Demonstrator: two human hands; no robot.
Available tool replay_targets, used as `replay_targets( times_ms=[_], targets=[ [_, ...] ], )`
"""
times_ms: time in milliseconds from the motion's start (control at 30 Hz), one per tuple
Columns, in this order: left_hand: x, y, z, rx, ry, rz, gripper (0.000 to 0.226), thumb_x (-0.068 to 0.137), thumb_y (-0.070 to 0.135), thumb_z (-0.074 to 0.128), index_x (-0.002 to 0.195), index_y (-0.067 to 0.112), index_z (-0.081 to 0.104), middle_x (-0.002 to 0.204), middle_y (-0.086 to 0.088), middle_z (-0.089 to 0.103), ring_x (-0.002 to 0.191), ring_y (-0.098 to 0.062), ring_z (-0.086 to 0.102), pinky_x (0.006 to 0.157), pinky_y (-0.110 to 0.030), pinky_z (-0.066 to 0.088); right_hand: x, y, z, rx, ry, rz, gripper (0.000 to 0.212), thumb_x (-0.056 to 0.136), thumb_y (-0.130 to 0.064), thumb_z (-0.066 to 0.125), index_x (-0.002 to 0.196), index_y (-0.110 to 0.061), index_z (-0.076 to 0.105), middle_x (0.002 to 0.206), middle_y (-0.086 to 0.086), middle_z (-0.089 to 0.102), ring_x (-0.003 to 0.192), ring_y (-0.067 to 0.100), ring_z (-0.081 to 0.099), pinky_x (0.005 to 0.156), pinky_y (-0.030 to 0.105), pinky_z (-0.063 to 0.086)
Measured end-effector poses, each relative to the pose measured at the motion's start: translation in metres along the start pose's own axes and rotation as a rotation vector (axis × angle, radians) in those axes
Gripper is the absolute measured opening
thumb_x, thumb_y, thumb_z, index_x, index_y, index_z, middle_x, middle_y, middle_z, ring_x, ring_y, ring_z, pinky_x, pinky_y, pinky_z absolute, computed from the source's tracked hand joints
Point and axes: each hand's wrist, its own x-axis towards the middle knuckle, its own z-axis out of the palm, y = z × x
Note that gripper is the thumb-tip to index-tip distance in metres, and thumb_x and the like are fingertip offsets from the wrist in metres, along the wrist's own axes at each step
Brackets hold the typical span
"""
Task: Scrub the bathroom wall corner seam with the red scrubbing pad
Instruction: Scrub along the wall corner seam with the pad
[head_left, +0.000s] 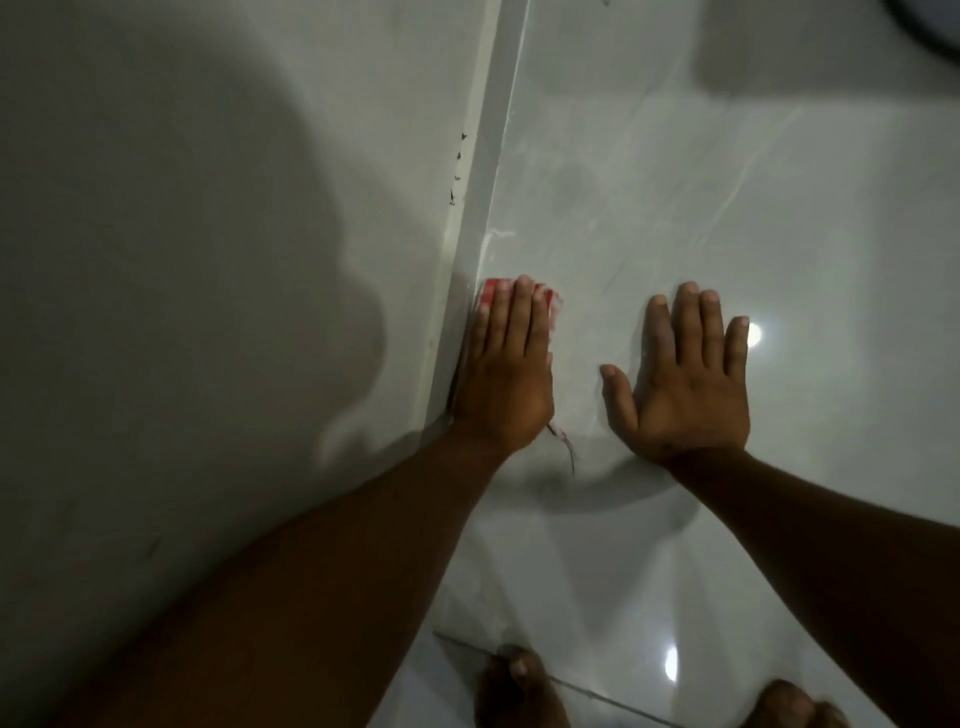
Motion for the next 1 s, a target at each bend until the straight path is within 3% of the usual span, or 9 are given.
replay_targets(
  times_ms=[100,167,367,533,633,767,867,1000],
  targets=[
    [0.06,-0.008,-0.008,0.066,0.052,-0.006,0.065,0.103,0.033,0.028,0.159,0.005,0.012,0.167,-0.021,0.016,0.155,-0.041,0.011,0.127,-0.052,0.012,0.001,-0.001,-0.001,0.006,-0.014,-0.01,0.09,0.099,-0.066,0.034,0.166,-0.008,0.018,0.173,0.021,0.01,0.161,0.036,0.003,0.129,0.051,-0.009],
    [0.086,-0.01,-0.013,0.088,0.004,-0.064,0.07,0.101,0.039,0.024,0.158,0.003,0.008,0.167,-0.021,0.012,0.155,-0.039,0.009,0.128,-0.051,0.01,0.0,0.0,0.0,0.009,-0.027,-0.008,0.089,0.099,-0.066,0.034,0.166,-0.009,0.017,0.173,0.02,0.009,0.162,0.035,0.002,0.129,0.05,-0.009],
    [0.037,0.008,-0.012,0.081,-0.098,-0.023,0.085,0.101,0.051,0.036,0.158,0.002,-0.005,0.168,-0.023,0.0,0.155,-0.042,-0.005,0.127,-0.054,0.004,-0.001,-0.001,0.0,0.011,-0.014,0.005,0.089,0.099,-0.066,0.029,0.165,-0.008,0.021,0.172,0.022,0.014,0.161,0.036,0.006,0.129,0.052,-0.006],
    [0.098,-0.008,-0.026,0.089,-0.049,-0.016,0.084,0.101,0.053,0.034,0.158,0.001,0.002,0.167,-0.025,0.005,0.156,-0.041,0.002,0.128,-0.052,0.006,0.0,0.0,-0.001,0.002,-0.027,0.004,0.089,0.099,-0.068,0.026,0.165,-0.009,0.018,0.173,0.02,0.011,0.161,0.035,0.004,0.129,0.049,-0.01],
    [0.079,-0.004,-0.022,0.038,-0.037,-0.074,0.084,0.101,0.057,0.029,0.158,0.001,0.003,0.168,-0.024,0.005,0.156,-0.039,0.002,0.128,-0.052,0.009,0.0,-0.002,-0.002,0.012,-0.043,-0.009,0.089,0.099,-0.067,0.027,0.165,-0.01,0.017,0.173,0.02,0.01,0.161,0.035,0.002,0.129,0.048,-0.01],
    [0.044,-0.006,-0.011,0.071,-0.06,-0.009,0.09,0.098,0.064,0.025,0.158,0.0,0.006,0.167,-0.025,0.009,0.156,-0.04,0.006,0.127,-0.052,0.011,-0.003,-0.003,-0.003,0.017,-0.004,-0.006,0.089,0.098,-0.065,0.032,0.164,-0.007,0.022,0.172,0.022,0.015,0.161,0.036,0.007,0.129,0.051,-0.006],
    [0.092,-0.016,-0.021,0.051,-0.01,0.04,0.09,0.098,0.066,0.025,0.159,0.001,0.011,0.166,-0.026,0.01,0.155,-0.042,0.006,0.127,-0.053,0.01,0.0,0.0,-0.001,-0.003,0.01,-0.001,0.088,0.098,-0.066,0.032,0.164,-0.008,0.024,0.171,0.022,0.017,0.161,0.036,0.008,0.129,0.05,-0.008],
    [0.128,-0.011,-0.025,0.041,0.001,-0.063,0.088,0.099,0.067,0.022,0.16,0.005,0.011,0.168,-0.022,0.01,0.156,-0.04,0.004,0.127,-0.051,0.01,-0.001,0.001,0.001,-0.009,-0.013,-0.005,0.089,0.099,-0.069,0.027,0.165,-0.01,0.02,0.173,0.018,0.012,0.162,0.033,0.003,0.129,0.047,-0.011]
  ],
)
